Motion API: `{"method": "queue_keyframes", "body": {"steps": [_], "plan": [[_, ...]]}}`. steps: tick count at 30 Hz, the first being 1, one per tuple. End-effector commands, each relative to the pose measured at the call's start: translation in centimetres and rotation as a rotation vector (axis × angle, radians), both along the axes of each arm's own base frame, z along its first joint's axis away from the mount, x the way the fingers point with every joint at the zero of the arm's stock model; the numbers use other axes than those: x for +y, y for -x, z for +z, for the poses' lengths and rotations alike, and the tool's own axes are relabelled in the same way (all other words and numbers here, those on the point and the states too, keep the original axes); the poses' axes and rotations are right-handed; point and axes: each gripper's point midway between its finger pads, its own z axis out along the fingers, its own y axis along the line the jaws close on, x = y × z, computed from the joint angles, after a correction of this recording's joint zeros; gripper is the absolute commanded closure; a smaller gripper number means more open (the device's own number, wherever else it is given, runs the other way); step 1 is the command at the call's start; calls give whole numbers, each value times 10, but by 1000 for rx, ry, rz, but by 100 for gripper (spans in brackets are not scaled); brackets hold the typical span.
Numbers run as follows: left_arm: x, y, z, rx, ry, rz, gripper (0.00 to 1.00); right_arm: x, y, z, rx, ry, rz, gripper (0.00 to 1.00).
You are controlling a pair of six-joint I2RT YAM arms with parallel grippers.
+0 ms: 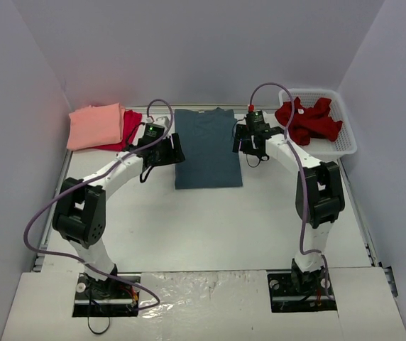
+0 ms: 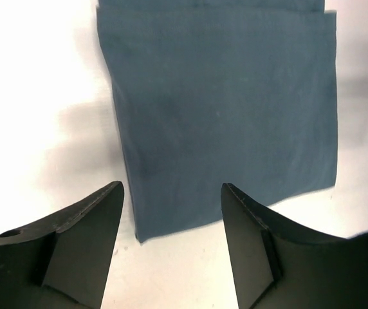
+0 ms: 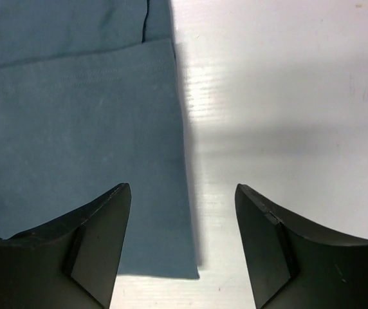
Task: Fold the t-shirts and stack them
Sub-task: Fold the folded rectangular tshirt in 1/3 of the way
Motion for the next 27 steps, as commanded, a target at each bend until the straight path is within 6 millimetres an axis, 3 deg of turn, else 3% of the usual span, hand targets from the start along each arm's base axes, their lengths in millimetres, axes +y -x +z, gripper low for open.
{"method": "queue_keyframes", "body": {"steps": [1,8,14,24,27], "plan": [[1,16,11,-25,18,14,40,-2,21,17,-17,5,3,38],[5,48,-14,15,-8,2,40,-10,58,6,24,16,3,39],[8,60,-25,20,-28,8,40,-16,82,-8,52,9,0,41],[5,61,-39,33,-36,-3,41,-7,91,-27,90,-32,39,42],[4,61,-44,45,-39,-13,48,-6,91,-32,98,-38,41,42]]}}
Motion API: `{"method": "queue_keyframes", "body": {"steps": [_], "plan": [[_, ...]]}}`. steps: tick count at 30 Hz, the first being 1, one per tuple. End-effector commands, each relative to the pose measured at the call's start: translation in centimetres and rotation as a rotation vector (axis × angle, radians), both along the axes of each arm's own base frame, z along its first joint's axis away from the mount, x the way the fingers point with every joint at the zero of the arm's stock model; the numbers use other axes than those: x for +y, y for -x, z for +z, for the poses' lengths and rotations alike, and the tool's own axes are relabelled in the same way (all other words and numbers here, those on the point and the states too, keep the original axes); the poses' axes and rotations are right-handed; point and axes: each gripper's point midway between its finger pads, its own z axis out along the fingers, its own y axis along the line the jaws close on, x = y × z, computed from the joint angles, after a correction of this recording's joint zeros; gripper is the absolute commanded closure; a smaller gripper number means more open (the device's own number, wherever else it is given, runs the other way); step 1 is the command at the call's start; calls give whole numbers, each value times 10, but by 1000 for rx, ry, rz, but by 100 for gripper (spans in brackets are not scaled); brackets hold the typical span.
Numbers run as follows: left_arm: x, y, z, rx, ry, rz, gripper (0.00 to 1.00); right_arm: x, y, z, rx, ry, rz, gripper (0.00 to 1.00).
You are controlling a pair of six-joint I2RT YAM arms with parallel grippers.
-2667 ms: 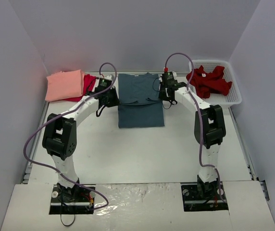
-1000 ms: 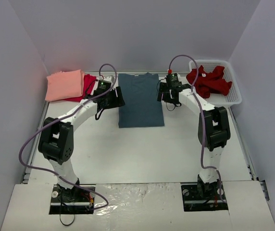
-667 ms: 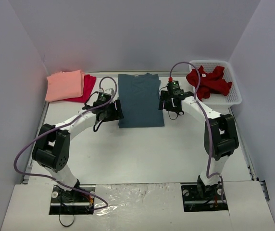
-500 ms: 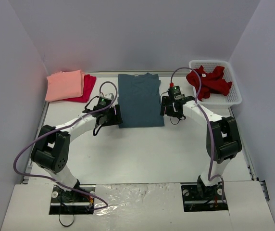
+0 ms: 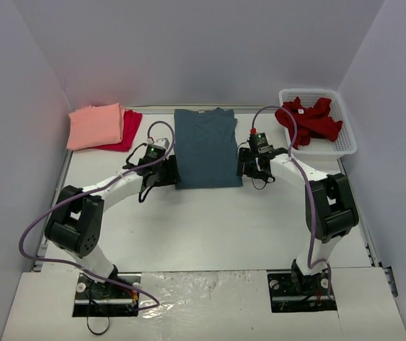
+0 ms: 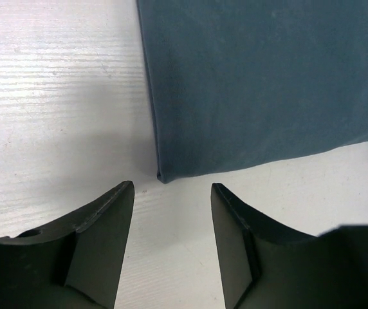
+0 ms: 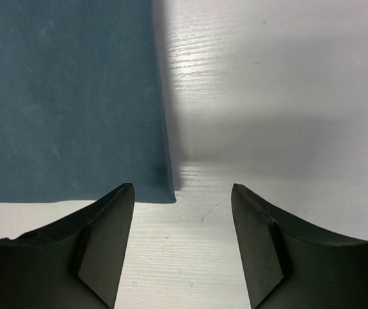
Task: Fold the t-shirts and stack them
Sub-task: Fold the folded rectangular tshirt in 1/3 of the way, then grab one side of the 2/3 rectangular tshirt with both arms
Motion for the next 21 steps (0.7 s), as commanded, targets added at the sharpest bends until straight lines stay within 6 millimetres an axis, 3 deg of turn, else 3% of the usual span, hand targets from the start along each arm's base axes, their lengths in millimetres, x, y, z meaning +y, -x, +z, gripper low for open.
{"method": "queue_keyframes", "body": {"steps": [1,6,21], "plan": [[-6,-7,11,-38,18,-8,51,6,0,5,-15,-31,9,43],[-6,-7,0,-11,1,-16,56,7,-1,0,-6,-36,11,43],[-5,-4,-20,30,-21,-20,56,9,1,-16,28,-46,13,46]]}}
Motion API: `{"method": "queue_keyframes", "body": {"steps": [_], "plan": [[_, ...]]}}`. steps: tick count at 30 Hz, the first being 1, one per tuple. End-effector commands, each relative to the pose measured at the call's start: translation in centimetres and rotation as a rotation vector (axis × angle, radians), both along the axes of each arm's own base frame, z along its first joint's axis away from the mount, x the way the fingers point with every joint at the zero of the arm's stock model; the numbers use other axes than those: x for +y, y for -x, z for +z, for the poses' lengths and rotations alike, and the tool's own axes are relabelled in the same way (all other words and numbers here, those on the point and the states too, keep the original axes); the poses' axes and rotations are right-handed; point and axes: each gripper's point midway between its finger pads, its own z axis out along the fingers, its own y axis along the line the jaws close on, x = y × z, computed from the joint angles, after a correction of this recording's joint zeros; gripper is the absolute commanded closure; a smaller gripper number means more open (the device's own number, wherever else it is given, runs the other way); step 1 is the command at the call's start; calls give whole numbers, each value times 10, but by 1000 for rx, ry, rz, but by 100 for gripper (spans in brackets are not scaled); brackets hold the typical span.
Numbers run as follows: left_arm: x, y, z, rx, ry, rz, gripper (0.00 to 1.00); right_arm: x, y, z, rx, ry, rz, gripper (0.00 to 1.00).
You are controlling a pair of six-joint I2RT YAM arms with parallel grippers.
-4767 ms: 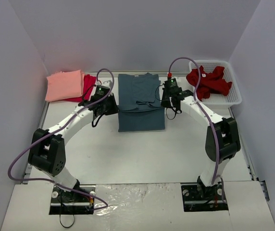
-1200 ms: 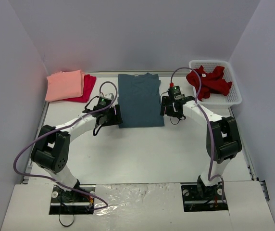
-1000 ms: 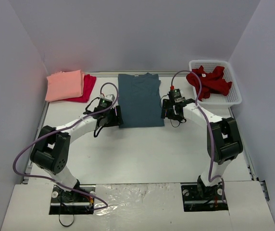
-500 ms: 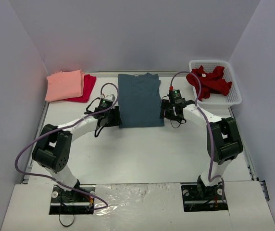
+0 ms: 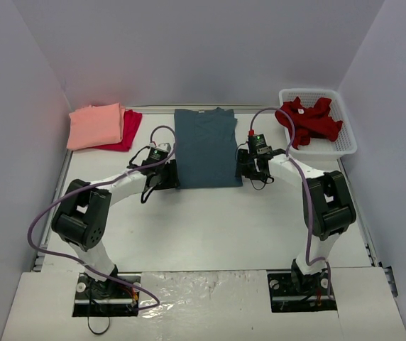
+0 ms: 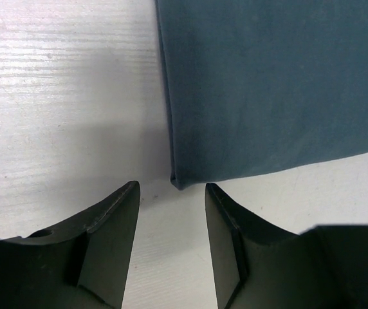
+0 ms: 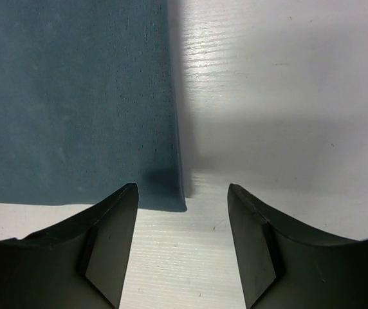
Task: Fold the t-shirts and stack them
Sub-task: Grab one side of the 2/3 rectangular tshirt with both arms
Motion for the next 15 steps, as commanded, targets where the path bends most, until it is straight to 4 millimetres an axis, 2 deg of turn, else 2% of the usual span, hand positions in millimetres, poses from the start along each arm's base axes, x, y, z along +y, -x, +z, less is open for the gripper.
{"method": "queue_keyframes", "body": {"steps": [1,6,15], "plan": [[-6,-7,6,-25,7,-17,56,-1,3,-7,18,-2,-8,46],[-7,-6,-2,-9,11,-17,56,-1,3,-8,21,0,-7,47],[-12,-8,0,-13,22,-21,56,-1,4,-13,31,-1,-4,47]]}}
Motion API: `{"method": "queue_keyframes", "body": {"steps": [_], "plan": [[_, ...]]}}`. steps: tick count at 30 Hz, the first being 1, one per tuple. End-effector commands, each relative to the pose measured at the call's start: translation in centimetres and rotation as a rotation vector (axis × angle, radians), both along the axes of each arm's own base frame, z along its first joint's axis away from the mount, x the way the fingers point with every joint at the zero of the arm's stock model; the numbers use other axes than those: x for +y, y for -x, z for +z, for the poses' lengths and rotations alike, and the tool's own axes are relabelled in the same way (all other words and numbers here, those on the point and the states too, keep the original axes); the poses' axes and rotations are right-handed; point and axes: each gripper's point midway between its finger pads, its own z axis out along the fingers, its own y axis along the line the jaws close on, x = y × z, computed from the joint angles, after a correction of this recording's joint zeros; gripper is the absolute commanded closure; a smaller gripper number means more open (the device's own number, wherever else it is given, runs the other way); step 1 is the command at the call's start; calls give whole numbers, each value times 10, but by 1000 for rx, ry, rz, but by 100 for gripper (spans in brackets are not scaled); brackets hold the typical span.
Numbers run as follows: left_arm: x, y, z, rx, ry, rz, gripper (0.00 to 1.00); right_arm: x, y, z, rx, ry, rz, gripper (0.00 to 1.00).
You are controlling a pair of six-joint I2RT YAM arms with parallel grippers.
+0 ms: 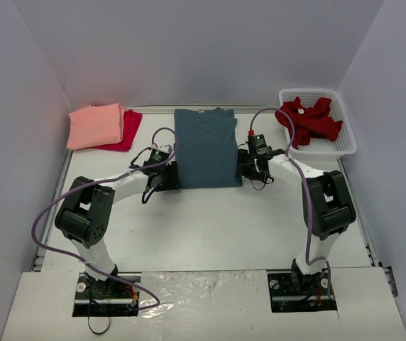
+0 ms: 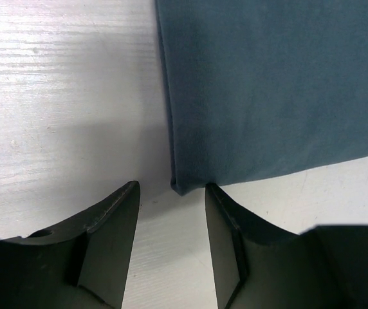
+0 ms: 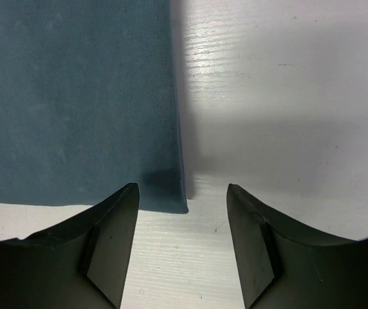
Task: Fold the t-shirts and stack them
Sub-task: Grab one side of the 2/3 rectangular tshirt with both arms
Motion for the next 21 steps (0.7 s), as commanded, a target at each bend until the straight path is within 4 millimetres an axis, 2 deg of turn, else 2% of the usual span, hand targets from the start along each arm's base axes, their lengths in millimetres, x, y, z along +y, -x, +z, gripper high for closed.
{"method": "queue_keyframes", "body": {"steps": [1,9,15,21], "plan": [[-11,-9,12,-40,25,-13,56,-2,5,-12,32,5,-5,47],[-17,-9,9,-33,26,-21,56,-4,7,-16,38,11,-3,48],[-13,-7,-2,-7,-13,-13,56,-5,8,-16,39,9,-1,48],[-12,-3,-13,25,-28,-15,64,-5,9,-17,41,7,2,48]]}}
